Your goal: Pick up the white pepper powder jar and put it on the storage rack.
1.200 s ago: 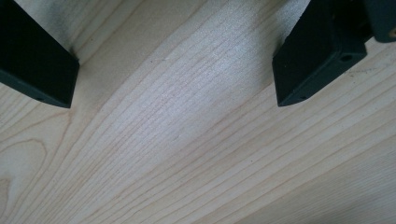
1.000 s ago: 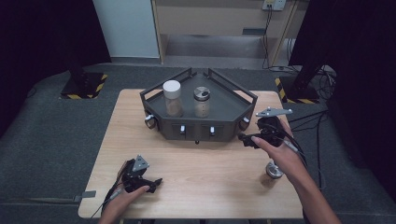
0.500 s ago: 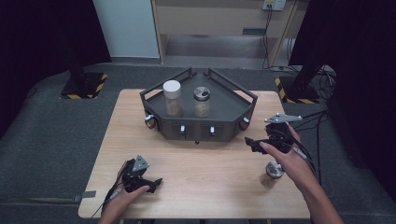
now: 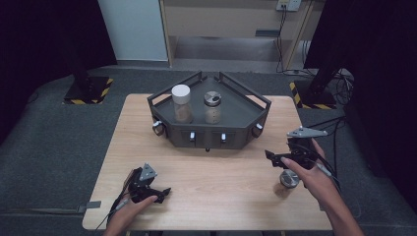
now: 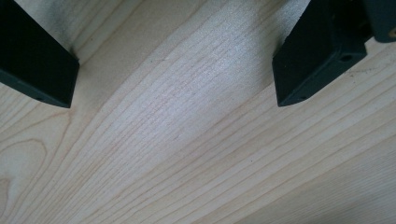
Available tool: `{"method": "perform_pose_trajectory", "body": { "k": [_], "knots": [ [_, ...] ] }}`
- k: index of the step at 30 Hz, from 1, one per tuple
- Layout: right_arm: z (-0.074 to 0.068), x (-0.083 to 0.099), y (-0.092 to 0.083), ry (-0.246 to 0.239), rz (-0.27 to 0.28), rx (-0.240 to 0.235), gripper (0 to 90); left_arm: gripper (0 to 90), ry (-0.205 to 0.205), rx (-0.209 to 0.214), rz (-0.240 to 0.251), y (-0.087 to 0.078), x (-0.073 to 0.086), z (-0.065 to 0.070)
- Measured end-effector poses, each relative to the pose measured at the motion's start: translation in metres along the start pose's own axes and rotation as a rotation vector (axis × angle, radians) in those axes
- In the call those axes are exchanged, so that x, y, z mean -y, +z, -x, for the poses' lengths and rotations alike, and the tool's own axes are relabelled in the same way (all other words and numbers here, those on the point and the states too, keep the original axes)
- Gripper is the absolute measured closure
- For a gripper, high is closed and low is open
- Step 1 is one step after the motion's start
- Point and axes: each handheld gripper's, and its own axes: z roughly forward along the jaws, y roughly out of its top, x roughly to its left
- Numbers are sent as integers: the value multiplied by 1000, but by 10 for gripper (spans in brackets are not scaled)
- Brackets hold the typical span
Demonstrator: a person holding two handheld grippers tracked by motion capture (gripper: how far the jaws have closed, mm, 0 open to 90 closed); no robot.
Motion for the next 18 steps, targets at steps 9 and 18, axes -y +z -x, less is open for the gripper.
{"method": "perform_pose_trajectory", "body": {
  "k": [9, 18],
  "knots": [
    [-2, 12, -7, -31, -6, 13, 45, 0, 0, 0, 0, 0, 0, 0],
    [-1, 23, -14, -20, -11, 19, 50, 0, 0, 0, 0, 0, 0, 0]
  ]
}}
